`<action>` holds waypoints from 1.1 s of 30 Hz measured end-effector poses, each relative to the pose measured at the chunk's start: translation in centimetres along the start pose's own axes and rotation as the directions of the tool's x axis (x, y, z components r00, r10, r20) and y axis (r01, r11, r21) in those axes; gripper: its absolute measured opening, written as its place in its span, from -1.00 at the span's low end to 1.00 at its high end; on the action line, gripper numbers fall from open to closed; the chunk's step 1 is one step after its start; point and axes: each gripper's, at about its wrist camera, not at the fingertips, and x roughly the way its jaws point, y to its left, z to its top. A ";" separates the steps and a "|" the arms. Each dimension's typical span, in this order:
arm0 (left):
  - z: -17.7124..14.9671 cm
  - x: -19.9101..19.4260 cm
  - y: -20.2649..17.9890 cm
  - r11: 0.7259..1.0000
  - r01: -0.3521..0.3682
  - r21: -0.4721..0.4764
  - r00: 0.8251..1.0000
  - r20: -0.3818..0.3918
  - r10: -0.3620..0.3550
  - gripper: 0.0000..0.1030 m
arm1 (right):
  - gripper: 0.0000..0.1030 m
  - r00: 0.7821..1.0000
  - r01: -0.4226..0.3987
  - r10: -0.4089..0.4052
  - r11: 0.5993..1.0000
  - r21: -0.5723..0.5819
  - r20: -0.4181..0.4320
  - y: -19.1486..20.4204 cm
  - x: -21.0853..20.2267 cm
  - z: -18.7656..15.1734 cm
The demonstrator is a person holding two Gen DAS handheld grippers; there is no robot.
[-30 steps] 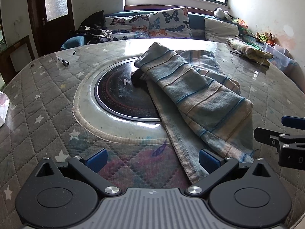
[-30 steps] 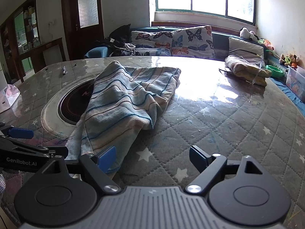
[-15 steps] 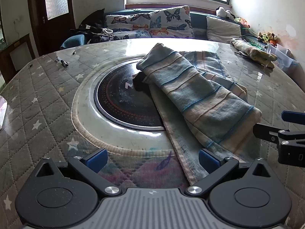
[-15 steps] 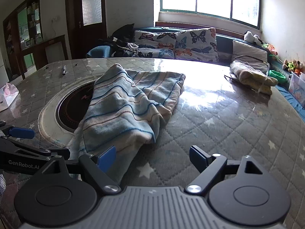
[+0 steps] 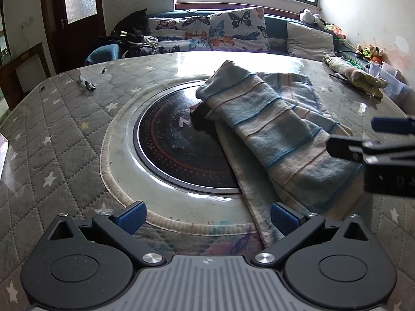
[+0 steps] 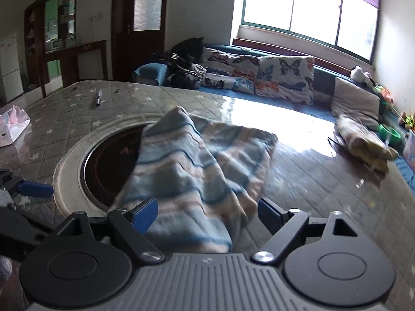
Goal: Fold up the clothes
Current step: 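Grasp a towel edge with the right gripper and lift it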
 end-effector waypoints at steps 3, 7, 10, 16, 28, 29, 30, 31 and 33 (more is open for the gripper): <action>0.0 0.3 0.5 1.000 -0.005 -0.009 1.000 -0.008 0.005 1.00 | 0.68 1.000 -0.019 0.019 1.000 -0.022 -0.003 0.6 1.0 1.0; 0.2 0.8 1.1 0.999 -0.018 -0.030 1.000 -0.012 0.017 1.00 | 0.68 0.999 -0.047 0.046 0.997 -0.062 -0.017 1.8 2.6 2.3; 0.4 1.0 1.2 0.999 -0.017 -0.030 1.000 -0.013 0.016 1.00 | 0.68 0.998 -0.063 0.061 0.994 -0.085 -0.031 2.7 4.2 3.0; 0.9 1.5 1.3 1.000 -0.017 -0.027 1.000 -0.015 0.016 1.00 | 0.68 0.995 -0.085 0.079 0.989 -0.124 -0.053 4.2 6.8 3.5; 1.3 2.2 1.0 1.000 -0.020 -0.012 1.000 -0.014 0.020 1.00 | 0.64 0.991 -0.094 0.076 0.981 -0.170 -0.108 5.1 9.2 3.3; 1.3 2.2 1.0 1.000 -0.020 -0.011 1.000 -0.015 0.020 1.00 | 0.58 0.992 -0.083 0.063 0.980 -0.180 -0.113 5.2 9.4 3.3; 1.3 2.2 1.0 1.000 -0.020 -0.012 1.000 -0.015 0.020 1.00 | 0.52 0.991 -0.082 0.062 0.980 -0.180 -0.115 5.2 9.7 3.2; 1.3 2.2 1.0 1.000 -0.019 -0.012 1.000 -0.016 0.019 1.00 | 0.43 0.991 -0.086 0.067 0.982 -0.169 -0.117 4.9 9.9 3.2; 1.4 2.3 1.1 1.000 -0.021 -0.010 1.000 -0.017 0.020 1.00 | 0.23 0.990 -0.091 0.074 0.986 -0.138 -0.123 4.3 9.9 3.2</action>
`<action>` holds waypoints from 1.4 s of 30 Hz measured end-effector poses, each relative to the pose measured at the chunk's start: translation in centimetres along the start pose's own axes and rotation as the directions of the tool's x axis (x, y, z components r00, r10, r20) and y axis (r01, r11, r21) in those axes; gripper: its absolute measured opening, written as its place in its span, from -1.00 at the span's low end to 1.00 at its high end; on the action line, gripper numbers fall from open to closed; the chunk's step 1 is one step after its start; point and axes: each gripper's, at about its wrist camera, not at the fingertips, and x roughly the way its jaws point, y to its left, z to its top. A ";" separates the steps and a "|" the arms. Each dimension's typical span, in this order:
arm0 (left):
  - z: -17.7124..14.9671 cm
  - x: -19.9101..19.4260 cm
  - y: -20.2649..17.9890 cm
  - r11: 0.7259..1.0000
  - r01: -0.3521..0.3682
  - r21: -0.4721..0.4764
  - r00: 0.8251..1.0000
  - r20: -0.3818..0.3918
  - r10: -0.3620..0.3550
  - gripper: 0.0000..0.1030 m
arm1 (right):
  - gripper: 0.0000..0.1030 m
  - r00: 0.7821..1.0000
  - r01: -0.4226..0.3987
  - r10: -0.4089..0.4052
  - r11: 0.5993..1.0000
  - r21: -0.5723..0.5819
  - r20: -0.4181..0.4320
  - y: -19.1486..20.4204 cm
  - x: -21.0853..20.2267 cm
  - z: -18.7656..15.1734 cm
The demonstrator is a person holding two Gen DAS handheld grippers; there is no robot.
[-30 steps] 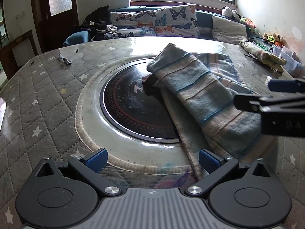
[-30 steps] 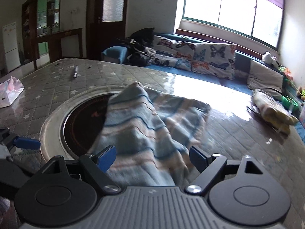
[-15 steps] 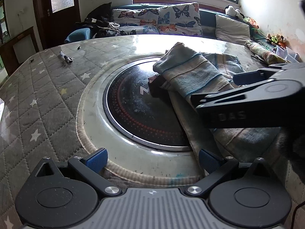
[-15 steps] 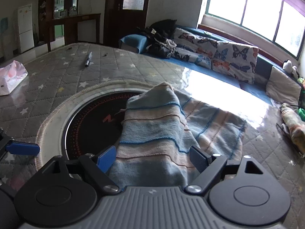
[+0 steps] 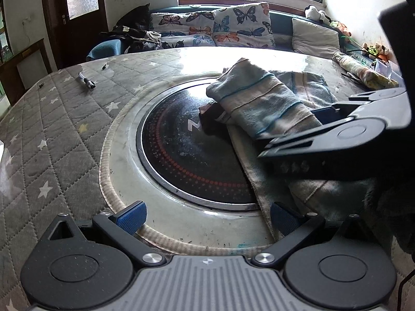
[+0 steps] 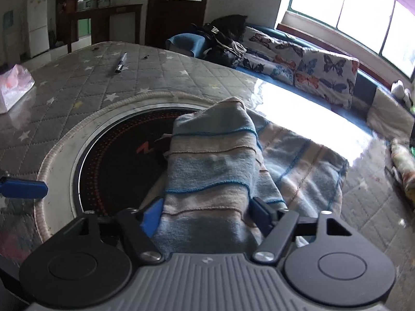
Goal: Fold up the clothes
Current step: 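Grasp a towel edge with the right gripper and lift it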
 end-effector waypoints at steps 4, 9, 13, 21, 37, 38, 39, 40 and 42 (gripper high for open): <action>0.1 0.2 -0.2 1.000 -0.007 0.003 1.000 -0.001 0.007 1.00 | -0.14 1.000 -0.013 0.012 0.998 0.060 0.022 -1.5 -0.9 -0.2; 0.0 0.2 -0.2 1.000 -0.012 0.007 1.000 -0.002 0.012 1.00 | -0.52 0.998 -0.019 0.013 0.993 0.114 0.059 -2.8 -2.2 -0.6; 0.2 0.3 -0.3 1.000 -0.011 0.015 1.000 -0.009 0.011 1.00 | -0.65 0.995 0.003 -0.018 0.988 0.153 0.097 -3.7 -3.4 -1.1; 0.2 0.3 -0.6 1.000 -0.023 0.017 1.000 -0.010 0.024 1.00 | -0.69 0.979 0.083 -0.129 0.958 0.274 0.155 -7.1 -7.0 -2.9; 0.3 -0.1 -1.5 0.997 -0.053 0.047 0.999 0.000 0.053 1.00 | -0.69 0.963 0.186 -0.260 0.825 0.534 0.066 -12.2 -11.2 -11.2; 0.2 -0.2 -1.6 0.997 -0.054 0.049 0.999 0.003 0.054 1.00 | -0.67 0.965 0.187 -0.258 0.818 0.544 0.056 -12.2 -11.4 -11.7; 0.2 -0.4 -1.7 0.997 -0.054 0.051 0.999 0.007 0.053 1.00 | -0.66 0.965 0.192 -0.259 0.815 0.547 0.048 -12.2 -11.5 -12.2; 0.1 -0.7 -1.9 0.998 -0.046 0.052 0.999 0.011 0.046 1.00 | -0.61 0.965 0.197 -0.260 0.812 0.550 0.038 -12.2 -11.6 -12.6; -0.2 -1.3 -2.1 0.998 -0.032 0.055 0.999 0.018 0.031 1.00 | -0.56 0.961 0.217 -0.276 0.798 0.562 0.021 -12.2 -12.2 -13.5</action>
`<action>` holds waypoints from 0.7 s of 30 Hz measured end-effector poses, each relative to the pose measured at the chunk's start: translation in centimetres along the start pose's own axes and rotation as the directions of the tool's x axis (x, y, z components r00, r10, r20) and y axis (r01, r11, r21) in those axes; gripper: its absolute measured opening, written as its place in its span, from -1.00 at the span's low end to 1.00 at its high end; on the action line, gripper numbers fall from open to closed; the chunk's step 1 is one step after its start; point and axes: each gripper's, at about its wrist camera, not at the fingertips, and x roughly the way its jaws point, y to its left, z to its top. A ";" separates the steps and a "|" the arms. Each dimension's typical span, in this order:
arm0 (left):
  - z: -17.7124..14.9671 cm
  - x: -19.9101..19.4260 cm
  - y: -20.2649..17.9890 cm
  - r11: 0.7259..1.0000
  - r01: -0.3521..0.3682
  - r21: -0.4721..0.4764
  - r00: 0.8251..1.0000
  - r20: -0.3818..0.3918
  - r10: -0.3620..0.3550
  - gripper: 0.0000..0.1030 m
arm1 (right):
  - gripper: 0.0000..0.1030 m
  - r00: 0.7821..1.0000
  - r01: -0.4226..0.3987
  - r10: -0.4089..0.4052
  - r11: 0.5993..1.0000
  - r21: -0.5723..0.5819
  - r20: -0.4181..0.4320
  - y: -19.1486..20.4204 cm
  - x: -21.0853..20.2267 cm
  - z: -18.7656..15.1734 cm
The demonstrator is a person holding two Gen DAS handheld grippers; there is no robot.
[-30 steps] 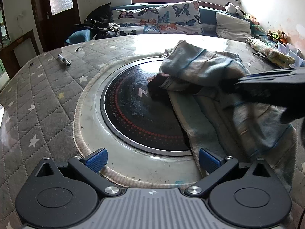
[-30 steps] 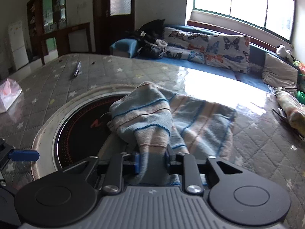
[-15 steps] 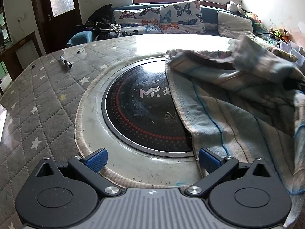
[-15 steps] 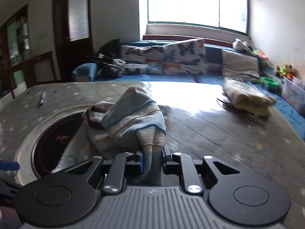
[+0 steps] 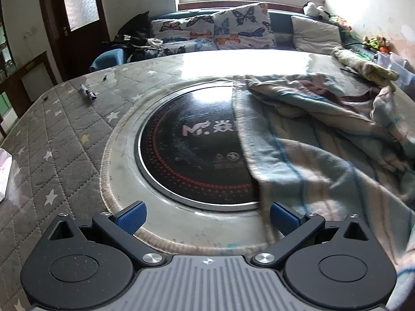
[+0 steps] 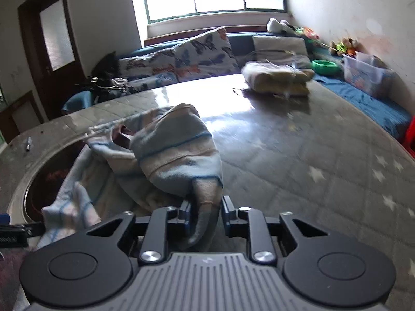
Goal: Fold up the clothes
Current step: 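Grasp another towel edge with the left gripper while the right gripper holds its edge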
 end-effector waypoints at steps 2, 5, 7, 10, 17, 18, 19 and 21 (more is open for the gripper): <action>-0.2 -0.7 -0.4 1.000 0.023 0.006 1.000 0.010 -0.023 1.00 | -0.47 1.000 0.022 -0.022 1.000 0.005 0.008 -0.3 -0.5 -0.2; -0.6 -1.8 -1.1 0.998 0.064 0.019 0.998 0.025 -0.065 1.00 | -0.41 0.998 0.055 -0.054 0.998 -0.029 0.037 -0.6 -1.3 0.3; -0.9 -2.4 -1.7 0.995 0.090 0.031 0.995 0.030 -0.091 1.00 | -0.32 0.997 0.058 -0.055 0.996 -0.061 0.058 -0.4 -1.4 0.9; -1.5 -3.5 -2.7 0.990 0.133 0.048 0.990 0.036 -0.135 1.00 | -0.11 0.996 0.049 -0.043 0.994 -0.093 0.075 0.1 -1.1 2.1; -2.4 -7.4 -5.3 0.936 0.307 0.170 0.941 0.091 -0.325 1.00 | 0.07 0.996 0.009 0.011 0.973 -0.231 0.084 2.1 1.0 4.6; -2.5 -7.7 -5.9 0.923 0.333 0.191 0.931 0.090 -0.354 1.00 | 0.07 0.996 0.003 0.017 0.970 -0.243 0.083 2.4 1.3 5.0; -2.7 -7.8 -6.4 0.912 0.352 0.211 0.923 0.084 -0.376 1.00 | 0.07 0.996 0.000 0.022 0.967 -0.254 0.083 2.7 1.7 5.4; -3.2 -7.9 -7.6 0.886 0.387 0.257 0.908 0.064 -0.415 1.00 | 0.11 0.995 0.000 0.028 0.961 -0.277 0.095 3.2 2.2 6.1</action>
